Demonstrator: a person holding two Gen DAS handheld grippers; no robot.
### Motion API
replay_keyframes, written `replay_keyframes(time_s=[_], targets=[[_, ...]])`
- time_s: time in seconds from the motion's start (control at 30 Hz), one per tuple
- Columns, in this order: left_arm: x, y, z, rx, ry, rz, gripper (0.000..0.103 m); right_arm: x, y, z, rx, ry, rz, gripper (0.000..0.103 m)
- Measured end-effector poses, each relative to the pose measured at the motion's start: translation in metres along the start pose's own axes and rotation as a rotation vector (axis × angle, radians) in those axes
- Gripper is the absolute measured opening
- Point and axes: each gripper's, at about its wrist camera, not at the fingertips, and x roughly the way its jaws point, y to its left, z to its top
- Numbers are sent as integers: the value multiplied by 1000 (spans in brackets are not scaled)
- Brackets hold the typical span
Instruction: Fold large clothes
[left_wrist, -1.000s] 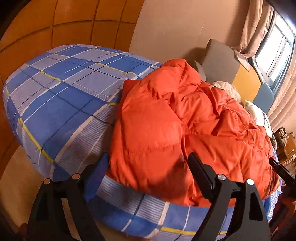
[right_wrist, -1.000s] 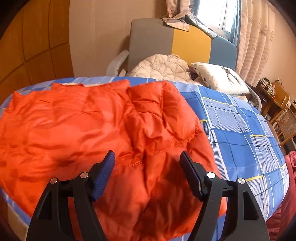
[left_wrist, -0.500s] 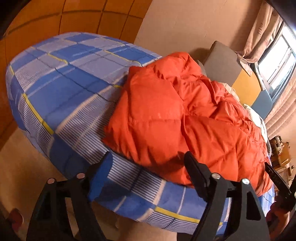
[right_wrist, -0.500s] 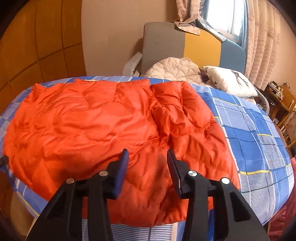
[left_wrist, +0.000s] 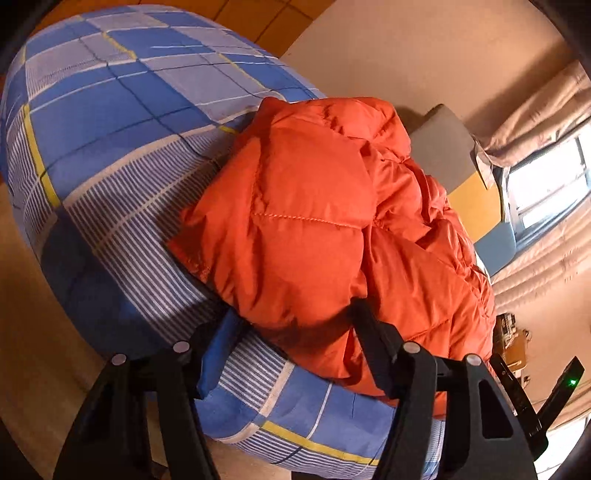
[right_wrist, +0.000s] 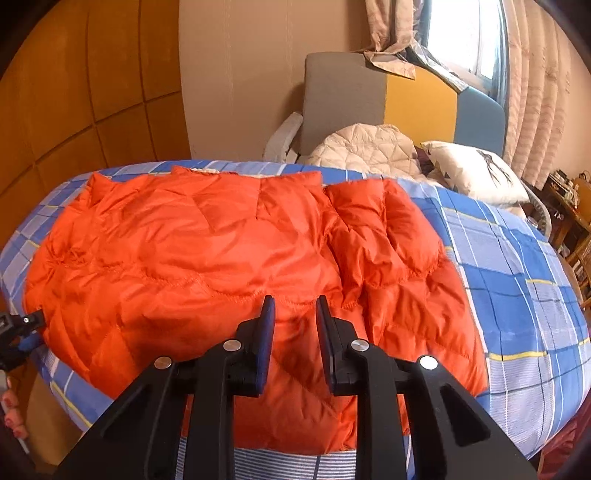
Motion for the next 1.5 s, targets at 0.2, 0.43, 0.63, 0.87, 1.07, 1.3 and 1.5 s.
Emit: replay_keyframes(time_s=[0.2,0.43,0.63,0.87,1.07,1.3,1.5], targets=[[2,6,0,-70,-37,-66,63,18,19,6,-53,24,64,23],[17,14,4,-154,-52,-221,76,60,37,-23,-119,106,47,23],[38,9,10,-191,-43,-235,42,61,32,-23,-77,118,74,23],[18,-24,17,-70,-125,-222,12,61,30,-22,-54,112,78,23],[-20,-93,21,214,-250,-186,9,64,23,-25,-8,123,100,23],[-43,-161,20,478,-333,-193,9,58,15,-22,59,127,118,23],[-51,-163,24,496,-329,-197,9,27,7,-8,186,-23,236,22]])
